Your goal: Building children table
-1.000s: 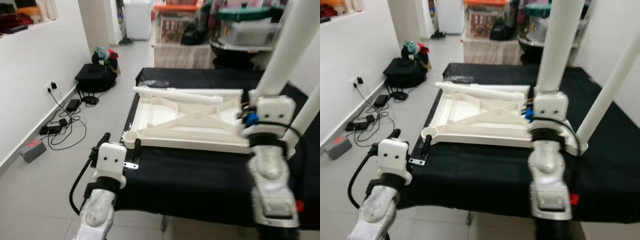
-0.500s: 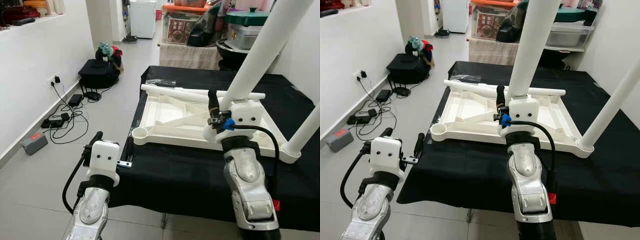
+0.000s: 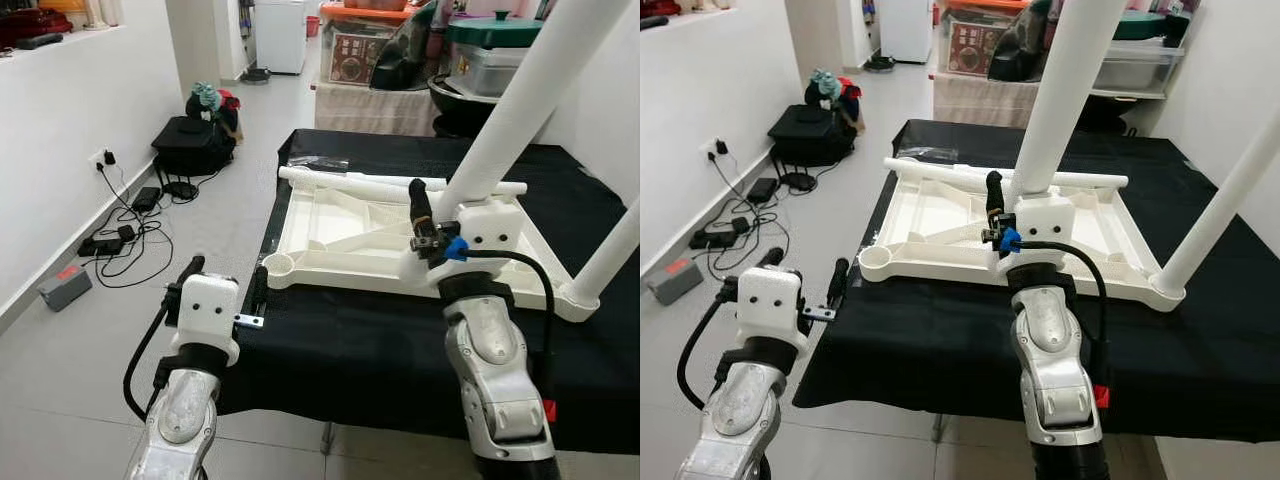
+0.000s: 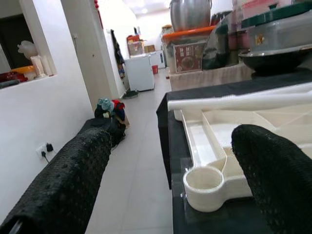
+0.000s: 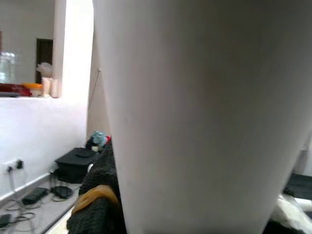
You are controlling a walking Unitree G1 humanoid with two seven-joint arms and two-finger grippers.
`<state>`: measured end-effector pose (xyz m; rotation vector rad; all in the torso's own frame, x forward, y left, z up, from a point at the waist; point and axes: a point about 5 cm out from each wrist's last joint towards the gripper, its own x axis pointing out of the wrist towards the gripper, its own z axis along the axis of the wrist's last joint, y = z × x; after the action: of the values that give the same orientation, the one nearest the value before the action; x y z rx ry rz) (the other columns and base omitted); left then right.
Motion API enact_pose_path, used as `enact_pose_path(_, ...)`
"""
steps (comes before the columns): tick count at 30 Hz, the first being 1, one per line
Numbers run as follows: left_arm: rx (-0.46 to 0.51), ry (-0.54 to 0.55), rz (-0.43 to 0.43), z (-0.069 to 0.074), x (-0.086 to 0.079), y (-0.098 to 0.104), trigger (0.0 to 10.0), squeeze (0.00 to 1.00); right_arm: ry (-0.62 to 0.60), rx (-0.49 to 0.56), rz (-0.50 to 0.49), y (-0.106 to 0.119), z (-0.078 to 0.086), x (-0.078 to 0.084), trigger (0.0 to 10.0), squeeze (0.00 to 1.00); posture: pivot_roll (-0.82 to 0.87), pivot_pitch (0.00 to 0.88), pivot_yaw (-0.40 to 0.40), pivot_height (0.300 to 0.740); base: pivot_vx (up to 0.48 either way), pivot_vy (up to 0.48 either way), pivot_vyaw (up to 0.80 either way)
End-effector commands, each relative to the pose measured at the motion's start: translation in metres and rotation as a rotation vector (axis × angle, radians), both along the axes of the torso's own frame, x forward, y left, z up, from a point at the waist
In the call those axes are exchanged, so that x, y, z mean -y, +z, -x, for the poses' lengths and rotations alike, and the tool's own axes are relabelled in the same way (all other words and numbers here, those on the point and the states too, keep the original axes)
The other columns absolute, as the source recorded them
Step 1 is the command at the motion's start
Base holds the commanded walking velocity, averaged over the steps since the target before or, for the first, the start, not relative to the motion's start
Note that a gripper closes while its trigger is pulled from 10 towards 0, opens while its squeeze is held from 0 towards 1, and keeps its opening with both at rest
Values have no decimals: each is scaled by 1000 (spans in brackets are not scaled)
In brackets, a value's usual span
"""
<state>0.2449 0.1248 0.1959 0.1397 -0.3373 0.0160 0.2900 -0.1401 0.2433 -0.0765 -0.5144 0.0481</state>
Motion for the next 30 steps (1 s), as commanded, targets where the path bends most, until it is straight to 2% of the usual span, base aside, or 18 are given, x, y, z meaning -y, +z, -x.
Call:
enact_pose_path(1, 21, 20, -4, 1, -2, 7, 10000, 0, 27, 35, -16, 10, 2, -4, 10000, 0, -7, 55, -81, 740, 0, 0, 0)
enact_pose_path(5, 34, 21, -4, 0, -2, 10, 10000, 0, 31, 38, -17, 11, 2, -4, 10000, 0, -6, 54, -84, 740, 0, 0, 0)
enact_pose_path(30, 52, 18, 6, 1, -2, 19, 10000, 0, 77, 28, -17, 13, -1, -11, 10000, 0, 1, 69, -89, 740, 335, 0, 0)
